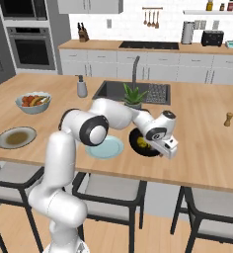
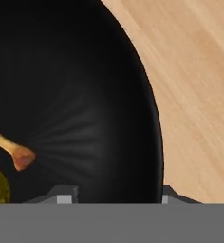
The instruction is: Pick the chicken drumstick and lemon from their plates and place them in the bowl. Then put the bowl in the fridge.
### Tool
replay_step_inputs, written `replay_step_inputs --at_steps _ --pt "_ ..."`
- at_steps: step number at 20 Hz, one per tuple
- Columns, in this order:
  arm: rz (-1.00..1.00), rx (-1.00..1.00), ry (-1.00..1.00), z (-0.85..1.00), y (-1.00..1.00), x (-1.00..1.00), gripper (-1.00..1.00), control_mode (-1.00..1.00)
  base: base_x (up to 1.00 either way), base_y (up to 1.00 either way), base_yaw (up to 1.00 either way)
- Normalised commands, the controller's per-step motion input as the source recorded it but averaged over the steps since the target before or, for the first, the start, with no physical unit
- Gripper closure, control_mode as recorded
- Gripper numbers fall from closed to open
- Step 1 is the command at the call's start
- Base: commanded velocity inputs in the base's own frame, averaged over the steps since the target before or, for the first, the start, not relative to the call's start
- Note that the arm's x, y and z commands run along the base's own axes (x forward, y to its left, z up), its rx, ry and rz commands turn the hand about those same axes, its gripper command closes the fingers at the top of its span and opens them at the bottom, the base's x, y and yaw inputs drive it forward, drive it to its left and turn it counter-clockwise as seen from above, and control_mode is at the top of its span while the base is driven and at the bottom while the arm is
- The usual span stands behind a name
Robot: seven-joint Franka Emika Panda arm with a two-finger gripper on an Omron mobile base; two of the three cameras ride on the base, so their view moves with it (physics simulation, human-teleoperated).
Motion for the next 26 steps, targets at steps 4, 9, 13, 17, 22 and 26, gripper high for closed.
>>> replay_step_inputs --at_steps 4,9,13,17,22,26 --pt "0.0 0.0 0.0 0.0 0.0 0.35 1.0 -1.0 0.0 0.0 0.0" --pt "-0.12 0.0 -0.05 0.33 0.38 -0.18 1.0 -1.0 0.0 0.0 0.0" --pt "-0.22 0.0 -0.01 0.64 0.39 -0.59 1.0 -1.0 0.0 0.0 0.0" --pt "-0.26 0.01 0.05 0.68 0.13 -0.88 1.0 -1.0 0.0 0.0 0.0" --pt "-0.22 -0.01 0.12 0.63 0.56 -0.97 1.0 -1.0 0.0 0.0 0.0" --pt "-0.05 -0.12 0.07 0.81 0.66 -0.95 1.0 -1.0 0.0 0.0 0.0"
